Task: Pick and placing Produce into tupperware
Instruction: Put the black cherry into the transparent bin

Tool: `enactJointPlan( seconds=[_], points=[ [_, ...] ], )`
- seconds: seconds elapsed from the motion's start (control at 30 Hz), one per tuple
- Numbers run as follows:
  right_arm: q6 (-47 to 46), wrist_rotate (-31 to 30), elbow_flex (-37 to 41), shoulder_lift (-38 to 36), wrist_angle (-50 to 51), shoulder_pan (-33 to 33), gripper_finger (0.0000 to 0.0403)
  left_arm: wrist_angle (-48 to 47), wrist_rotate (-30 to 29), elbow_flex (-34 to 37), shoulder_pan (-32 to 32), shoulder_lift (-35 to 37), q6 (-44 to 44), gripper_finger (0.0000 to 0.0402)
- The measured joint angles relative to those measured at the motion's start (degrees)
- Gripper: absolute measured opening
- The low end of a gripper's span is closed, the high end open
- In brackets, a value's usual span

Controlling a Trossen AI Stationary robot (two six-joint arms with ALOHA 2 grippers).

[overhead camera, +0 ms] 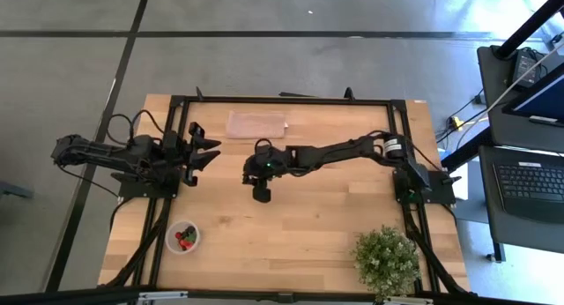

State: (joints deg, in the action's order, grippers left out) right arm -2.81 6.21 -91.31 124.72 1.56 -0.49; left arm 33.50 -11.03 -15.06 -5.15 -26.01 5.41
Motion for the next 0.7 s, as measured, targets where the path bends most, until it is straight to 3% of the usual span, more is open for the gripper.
enactJointPlan(
  seconds=[0.43, 0.7],
  points=[
    [-3.2, 3.0, 0.0, 5.8, -0.7, 0.0, 0.0116, -0.5, 0.0, 0.0, 0.0, 0.2, 0.0, 0.011],
    [-4.1, 3.0, 0.0, 6.1, -0.6, 0.0, 0.0146, -1.0, 0.0, 0.0, 0.0, 0.2, 0.0, 0.0096]
  ],
)
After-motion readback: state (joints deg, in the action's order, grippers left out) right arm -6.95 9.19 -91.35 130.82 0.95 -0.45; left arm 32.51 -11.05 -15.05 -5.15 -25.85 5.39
